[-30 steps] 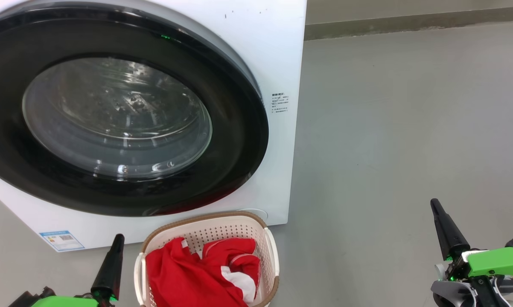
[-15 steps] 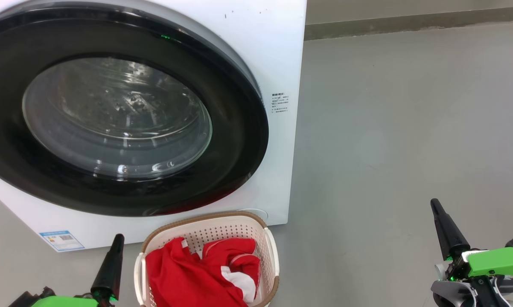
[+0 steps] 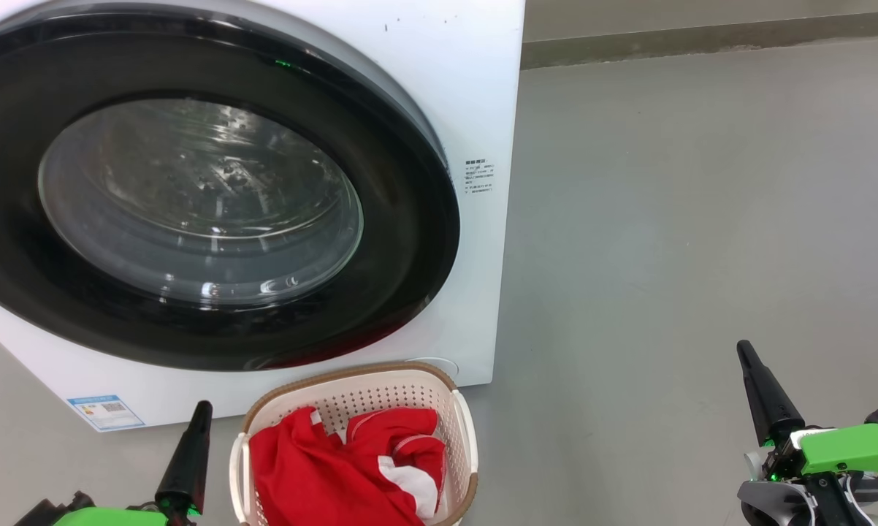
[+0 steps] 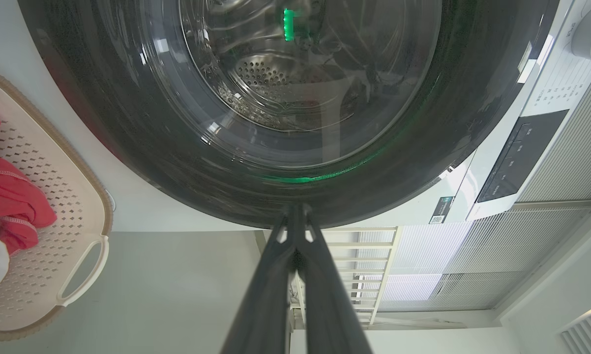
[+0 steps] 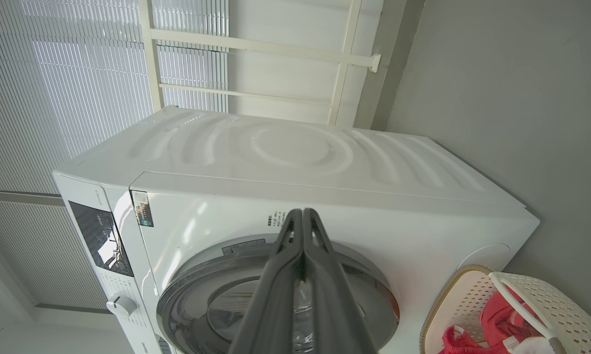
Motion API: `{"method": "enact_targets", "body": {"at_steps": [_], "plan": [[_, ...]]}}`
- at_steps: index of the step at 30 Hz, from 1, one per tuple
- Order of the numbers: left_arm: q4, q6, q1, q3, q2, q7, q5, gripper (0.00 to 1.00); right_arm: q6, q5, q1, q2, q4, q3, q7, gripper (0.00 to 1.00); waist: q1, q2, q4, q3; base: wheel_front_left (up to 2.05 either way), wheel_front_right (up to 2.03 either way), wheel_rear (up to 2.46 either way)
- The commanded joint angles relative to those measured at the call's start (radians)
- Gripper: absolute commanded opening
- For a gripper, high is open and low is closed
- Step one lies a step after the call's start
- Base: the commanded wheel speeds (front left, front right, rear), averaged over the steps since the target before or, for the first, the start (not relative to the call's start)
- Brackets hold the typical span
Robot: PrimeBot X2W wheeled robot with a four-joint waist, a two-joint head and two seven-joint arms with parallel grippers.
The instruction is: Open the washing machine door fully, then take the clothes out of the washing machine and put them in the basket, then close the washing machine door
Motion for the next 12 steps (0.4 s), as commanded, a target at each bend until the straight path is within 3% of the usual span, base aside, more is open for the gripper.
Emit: {"method": "enact_targets", "body": {"at_steps": [1,12], "plan": [[-0.020,0.000,-0.040,0.038,0.008,0.005,0.010,0.00,0.000,-0.003,-0.042,-0.013,-0.029,0.012,0.006,0.00,0.0000,0.0000,0.000,0.000,0.00,0.00,0.00],[-0.020,0.000,-0.040,0.038,0.008,0.006,0.010,0.00,0.000,-0.003,-0.042,-0.012,-0.029,0.012,0.006,0.00,0.0000,0.0000,0.000,0.000,0.00,0.00,0.00]]}}
